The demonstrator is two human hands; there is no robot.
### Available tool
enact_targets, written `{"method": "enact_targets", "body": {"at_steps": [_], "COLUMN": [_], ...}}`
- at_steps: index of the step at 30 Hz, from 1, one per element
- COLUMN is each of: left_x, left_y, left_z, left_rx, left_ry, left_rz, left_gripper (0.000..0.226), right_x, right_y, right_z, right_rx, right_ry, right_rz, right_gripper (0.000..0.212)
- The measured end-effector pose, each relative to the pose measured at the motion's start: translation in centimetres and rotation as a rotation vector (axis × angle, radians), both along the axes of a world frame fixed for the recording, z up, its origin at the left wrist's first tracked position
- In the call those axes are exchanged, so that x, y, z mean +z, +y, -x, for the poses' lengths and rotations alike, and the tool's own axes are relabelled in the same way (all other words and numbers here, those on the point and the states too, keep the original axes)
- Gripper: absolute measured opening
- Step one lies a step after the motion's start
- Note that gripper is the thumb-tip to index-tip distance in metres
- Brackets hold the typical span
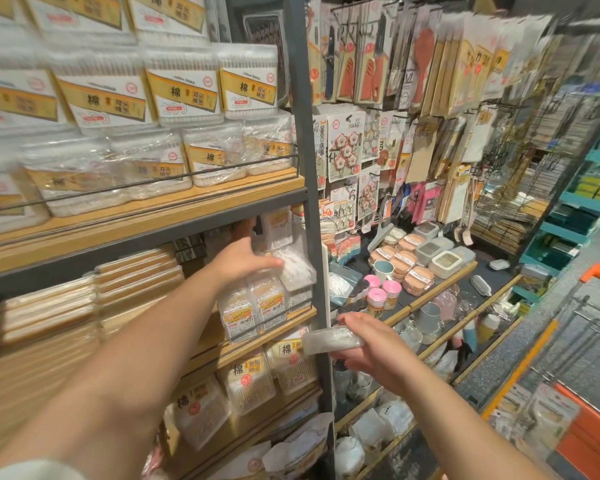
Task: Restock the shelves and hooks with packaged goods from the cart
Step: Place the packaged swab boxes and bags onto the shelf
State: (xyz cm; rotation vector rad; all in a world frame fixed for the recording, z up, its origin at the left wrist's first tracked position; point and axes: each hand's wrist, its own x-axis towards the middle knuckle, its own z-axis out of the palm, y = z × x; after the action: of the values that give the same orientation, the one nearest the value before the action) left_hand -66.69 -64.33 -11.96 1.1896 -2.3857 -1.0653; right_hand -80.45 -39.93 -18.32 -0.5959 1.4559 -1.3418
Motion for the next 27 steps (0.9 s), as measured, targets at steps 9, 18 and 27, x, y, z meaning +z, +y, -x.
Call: {"method": "enact_targets", "body": {"at_steps": [9,18,27], "left_x": [-1.0,-1.0,-0.2], "left_y": [1.3,1.8,1.2], "left_z": [0.4,-0.8,-0.1], "left_rx": [-0.046,-0.351,-0.397], "left_ry": [-0.010,0.050,-0.076], "left_rz": [0.097,0.173,0.096], "left_gripper": [0.119,0.069,0.082], "right_x": [-0.5,1.7,2.9], "right_y": [-4.8,-6.7,-7.2], "right_z": [-1.2,-0.3,0.4], "right_rx": [-0.086,0.031,0.193], "right_ry": [-0.194,-0.163,0.031], "right_rz": [0.088,0.153,0.068], "right_gripper": [0.050,0.033,0.051]}}
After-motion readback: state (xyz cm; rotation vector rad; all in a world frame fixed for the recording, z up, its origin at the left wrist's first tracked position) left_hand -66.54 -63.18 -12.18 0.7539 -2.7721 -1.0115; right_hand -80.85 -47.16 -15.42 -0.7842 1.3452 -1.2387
